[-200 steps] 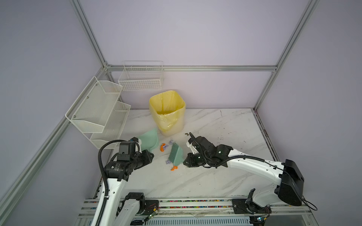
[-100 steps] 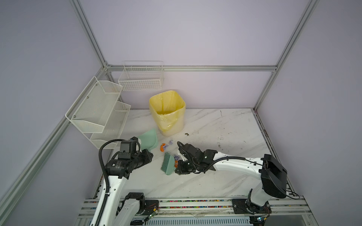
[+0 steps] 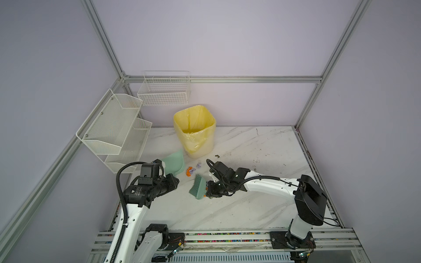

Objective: Sweep away the paper scraps from the table
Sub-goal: 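Set the dustpan by the scraps with the left gripper while the right raises the brush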

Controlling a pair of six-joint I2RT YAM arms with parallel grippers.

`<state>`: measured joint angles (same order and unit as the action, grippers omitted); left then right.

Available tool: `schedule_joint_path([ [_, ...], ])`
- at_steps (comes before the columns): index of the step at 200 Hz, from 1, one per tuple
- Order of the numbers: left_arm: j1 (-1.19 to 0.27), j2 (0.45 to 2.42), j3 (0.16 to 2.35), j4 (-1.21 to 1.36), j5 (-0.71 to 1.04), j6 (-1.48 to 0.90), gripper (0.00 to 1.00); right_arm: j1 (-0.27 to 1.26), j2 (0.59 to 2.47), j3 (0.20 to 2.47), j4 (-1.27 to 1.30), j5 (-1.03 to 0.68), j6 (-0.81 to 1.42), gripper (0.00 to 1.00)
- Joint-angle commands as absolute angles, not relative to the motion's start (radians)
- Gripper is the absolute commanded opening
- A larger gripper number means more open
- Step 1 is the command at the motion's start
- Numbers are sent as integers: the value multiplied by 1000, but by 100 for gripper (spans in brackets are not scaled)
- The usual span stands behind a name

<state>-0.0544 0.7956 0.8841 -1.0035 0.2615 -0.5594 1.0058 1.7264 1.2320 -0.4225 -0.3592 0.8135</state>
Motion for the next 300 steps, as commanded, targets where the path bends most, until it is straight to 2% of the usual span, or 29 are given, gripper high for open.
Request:
schedule_joint_path([
  [1, -75, 787, 842, -944, 300, -585, 13, 952, 1677, 1185, -518, -353, 778, 0],
  [39, -155, 783, 822, -879, 283, -670, 12, 847, 1594, 1103, -610, -342, 696, 0],
  [81, -334, 801, 782, -819, 188, -752, 12, 701, 1451, 1004, -706, -322, 608, 0],
  [109, -444, 843, 770, -779, 127, -805, 12, 616, 1389, 1024, -778, -305, 551, 0],
  [206, -894, 979, 800, -721, -128, -942, 11, 540, 1305, 1196, -823, -368, 530, 0],
  [256, -1032, 1070, 822, -719, -142, -970, 11, 491, 1305, 1235, -823, -342, 502, 0],
  [300, -1083, 1141, 841, -718, -134, -966, 11, 435, 1294, 1214, -828, -342, 468, 0],
])
